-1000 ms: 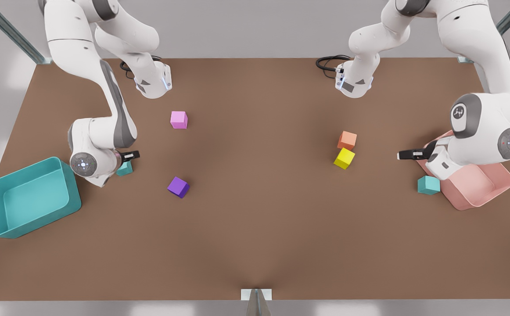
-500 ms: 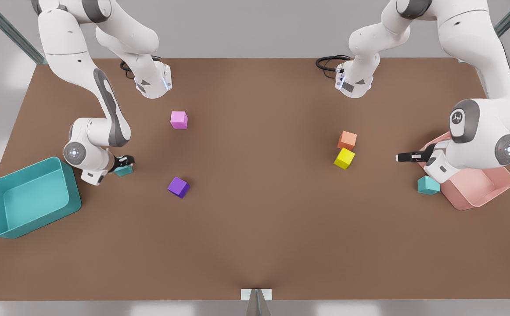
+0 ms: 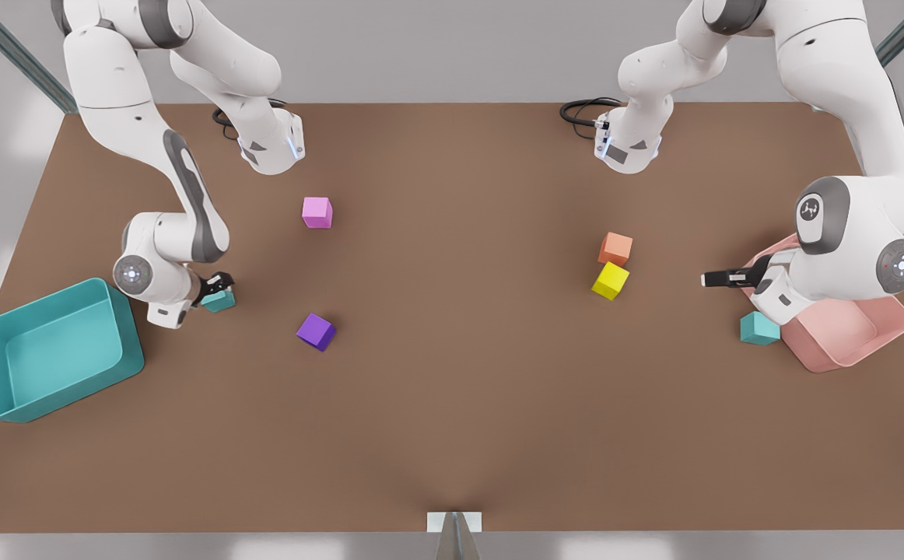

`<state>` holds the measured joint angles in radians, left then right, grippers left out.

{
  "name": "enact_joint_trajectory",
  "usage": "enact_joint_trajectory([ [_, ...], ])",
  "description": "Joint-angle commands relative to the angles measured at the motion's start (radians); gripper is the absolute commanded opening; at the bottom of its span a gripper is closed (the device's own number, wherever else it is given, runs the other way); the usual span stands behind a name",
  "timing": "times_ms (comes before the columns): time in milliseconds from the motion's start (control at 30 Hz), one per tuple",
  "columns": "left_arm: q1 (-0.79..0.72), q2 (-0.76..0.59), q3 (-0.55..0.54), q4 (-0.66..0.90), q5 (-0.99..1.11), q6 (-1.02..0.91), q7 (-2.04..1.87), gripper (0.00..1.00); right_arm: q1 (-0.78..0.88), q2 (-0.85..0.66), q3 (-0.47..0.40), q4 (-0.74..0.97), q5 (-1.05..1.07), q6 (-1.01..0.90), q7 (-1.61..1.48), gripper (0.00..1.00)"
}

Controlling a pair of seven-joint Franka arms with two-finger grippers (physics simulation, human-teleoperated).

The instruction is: Stack the two blue cubes on top of each other

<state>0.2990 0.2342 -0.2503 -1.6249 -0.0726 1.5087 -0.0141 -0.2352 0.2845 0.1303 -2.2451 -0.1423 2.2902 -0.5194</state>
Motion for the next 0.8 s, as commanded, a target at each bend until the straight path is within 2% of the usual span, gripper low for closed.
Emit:
enact_joint_trajectory([
  [0,0.000,-0.001,0.000,0.000,0.001,-0.001,-0.003,1.00,-0.001,0.001,0.000,0.001,0.001,0.005,-0.114,1.00],
  [267,-0.004,-0.001,-0.001,-0.001,0.001,-0.002,-0.003,1.00,-0.018,0.056,-0.001,0.010,0.001,0.037,-0.100,1.00],
  [500,-0.003,-0.001,-0.001,0.013,0.034,0.002,-0.271,1.00,-0.019,0.081,-0.021,-0.025,0.003,0.095,-0.056,1.00],
  [600,0.095,0.037,0.005,0.010,0.014,0.024,-0.448,1.00,-0.021,0.081,-0.021,-0.025,0.003,0.095,-0.056,0.99],
  [633,0.072,0.034,0.069,0.010,0.013,0.031,-0.448,1.00,-0.019,0.081,-0.021,-0.025,0.003,0.095,-0.054,0.99],
  [667,-0.145,0.028,0.310,-0.006,-0.015,0.054,-0.448,1.00,-0.019,0.081,-0.021,-0.025,0.003,0.095,-0.054,0.96],
  [700,-0.429,0.028,0.574,-0.013,-0.024,0.064,-0.449,1.00,-0.019,0.082,-0.021,-0.025,0.004,0.094,-0.050,0.88],
  [733,-0.514,0.030,0.675,-0.033,-0.026,0.067,-0.449,1.00,-0.018,0.087,-0.021,-0.025,0.004,0.094,-0.048,0.78],
  [767,-0.527,0.030,0.722,-0.061,-0.026,0.083,-0.484,1.00,-0.018,0.088,-0.021,-0.025,0.004,0.094,-0.047,0.73],
])
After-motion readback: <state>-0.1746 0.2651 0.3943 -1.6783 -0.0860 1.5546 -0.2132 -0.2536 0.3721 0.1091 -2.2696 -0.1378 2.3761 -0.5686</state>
